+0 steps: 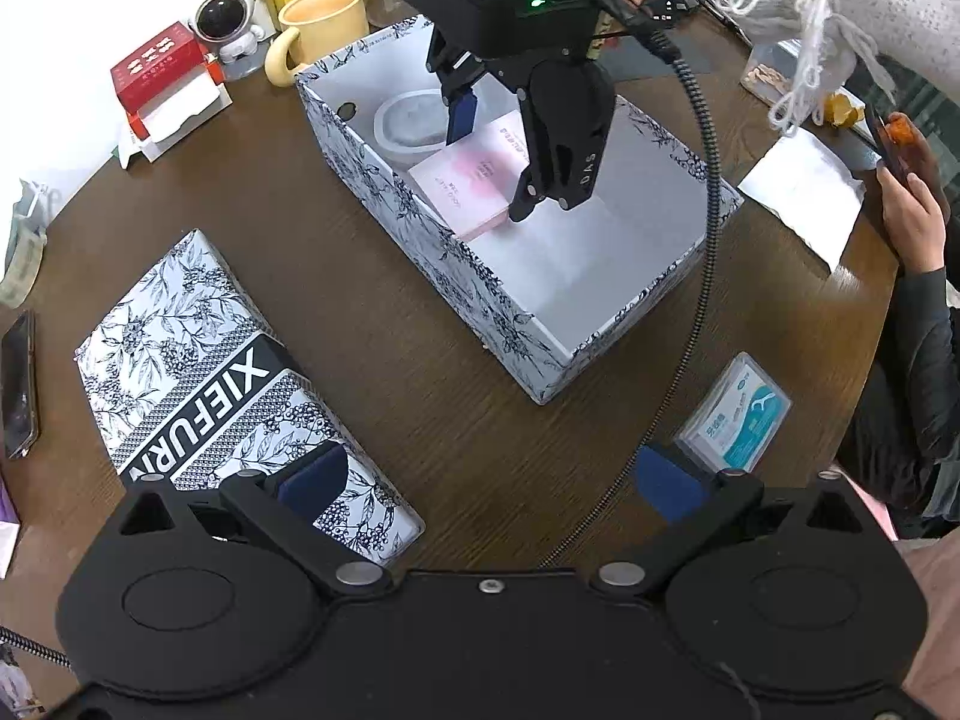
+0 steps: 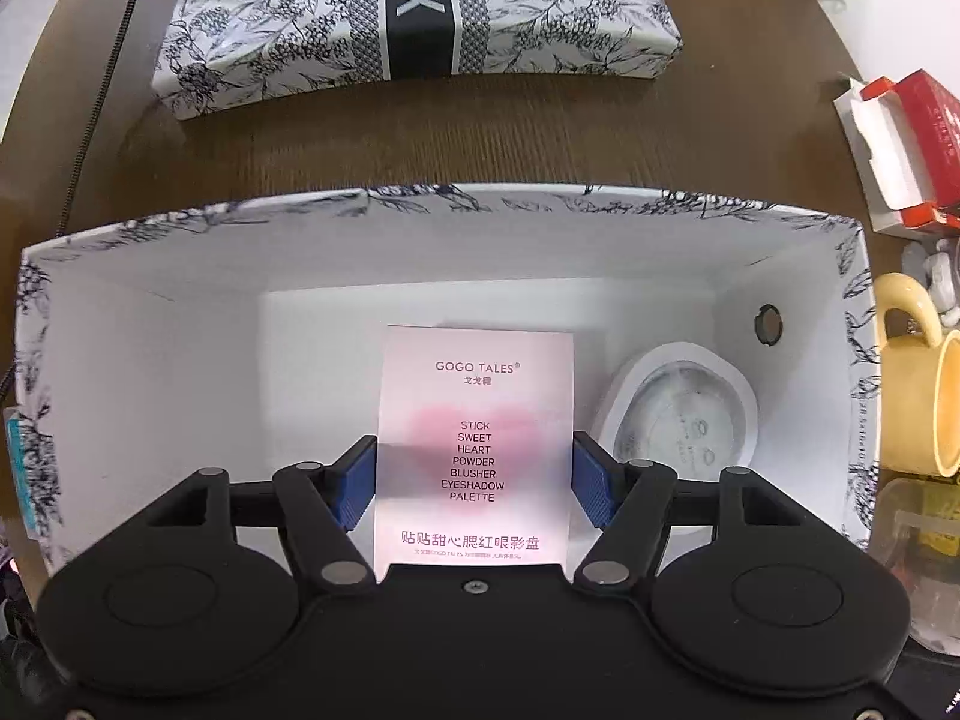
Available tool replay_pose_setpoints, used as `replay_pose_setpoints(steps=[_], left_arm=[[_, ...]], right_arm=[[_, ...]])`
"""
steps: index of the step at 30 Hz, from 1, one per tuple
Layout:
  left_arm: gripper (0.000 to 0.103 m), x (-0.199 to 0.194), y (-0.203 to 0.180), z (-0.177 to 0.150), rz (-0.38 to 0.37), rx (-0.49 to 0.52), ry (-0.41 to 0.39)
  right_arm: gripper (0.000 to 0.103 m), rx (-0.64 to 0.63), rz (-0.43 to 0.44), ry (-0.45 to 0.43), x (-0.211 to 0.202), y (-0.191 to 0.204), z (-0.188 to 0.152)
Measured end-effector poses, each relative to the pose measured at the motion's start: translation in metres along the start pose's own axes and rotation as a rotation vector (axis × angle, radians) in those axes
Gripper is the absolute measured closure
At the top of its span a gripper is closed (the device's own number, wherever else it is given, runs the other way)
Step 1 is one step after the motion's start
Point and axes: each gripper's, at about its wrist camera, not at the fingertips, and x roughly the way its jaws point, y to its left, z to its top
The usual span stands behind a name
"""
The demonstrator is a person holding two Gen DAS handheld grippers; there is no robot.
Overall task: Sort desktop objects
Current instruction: 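Lower the palette box into the open box beside the compact and release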
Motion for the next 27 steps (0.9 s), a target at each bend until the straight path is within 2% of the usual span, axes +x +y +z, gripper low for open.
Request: replay_pose_setpoints(steps=[19, 27], left_arm=[[0.0, 0.014, 0.005, -0.012, -0.008, -0.005, 0.021], [0.0, 0.012, 0.003, -0.016, -0.007, -0.008, 0.021]], right_arm=[[0.033, -0.012, -0.002, 0.041, 0.03, -0.008, -0.003], [0.031, 0.0, -0.005, 0.044, 0.029, -0.011, -0.002]])
